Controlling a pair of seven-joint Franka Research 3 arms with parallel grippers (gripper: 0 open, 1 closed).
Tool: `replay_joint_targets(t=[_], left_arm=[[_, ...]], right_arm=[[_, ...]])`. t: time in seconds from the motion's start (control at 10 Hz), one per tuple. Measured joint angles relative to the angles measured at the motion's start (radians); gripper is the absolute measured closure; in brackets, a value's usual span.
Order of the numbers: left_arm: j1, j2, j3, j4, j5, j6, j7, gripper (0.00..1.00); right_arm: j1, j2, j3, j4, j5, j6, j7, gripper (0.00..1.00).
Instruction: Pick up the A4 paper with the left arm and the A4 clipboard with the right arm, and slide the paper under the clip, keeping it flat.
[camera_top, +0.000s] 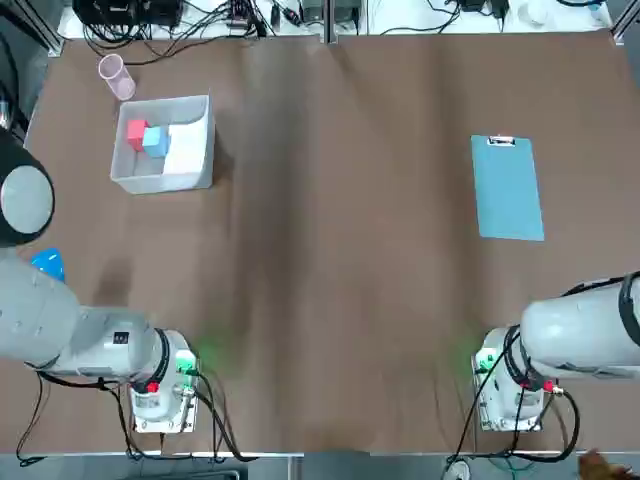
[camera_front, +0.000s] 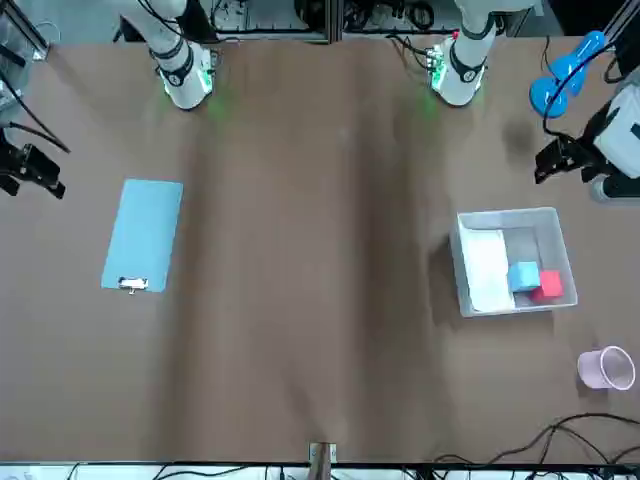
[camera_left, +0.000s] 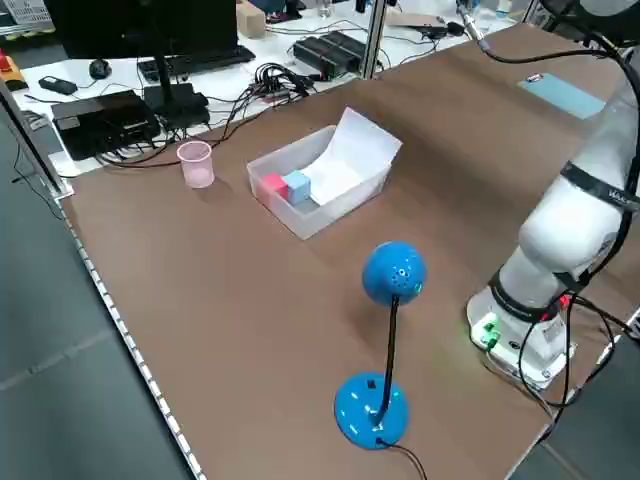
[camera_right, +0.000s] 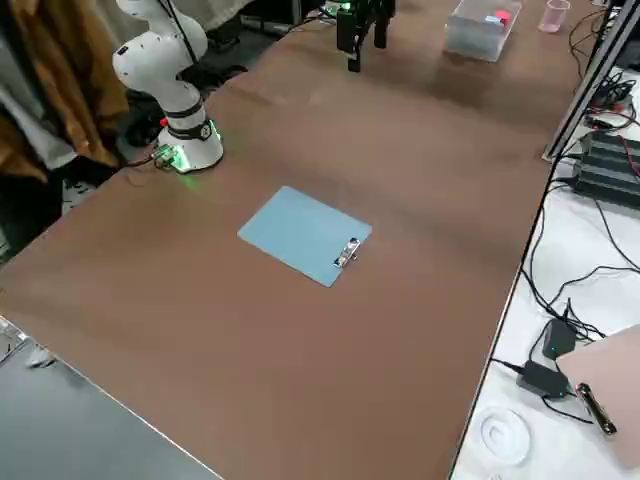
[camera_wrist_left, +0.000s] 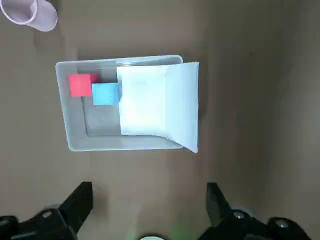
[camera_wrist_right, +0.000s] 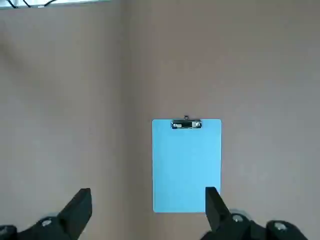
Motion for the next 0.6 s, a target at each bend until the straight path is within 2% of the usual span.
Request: replay_joint_targets(t=[0.3, 0.6], left_arm=[[0.013, 0.002, 0.004, 0.000, 0.000, 0.022, 0.013, 0.00], [-0.006, 0.042, -0.001, -0.007, 0.000, 0.081, 0.006, 0.00]], right_arm=[[0.000, 0.000, 0.000, 0.000, 0.000, 0.000, 0.000, 0.00], [0.000, 0.000, 0.000, 0.000, 0.000, 0.000, 0.000, 0.00]])
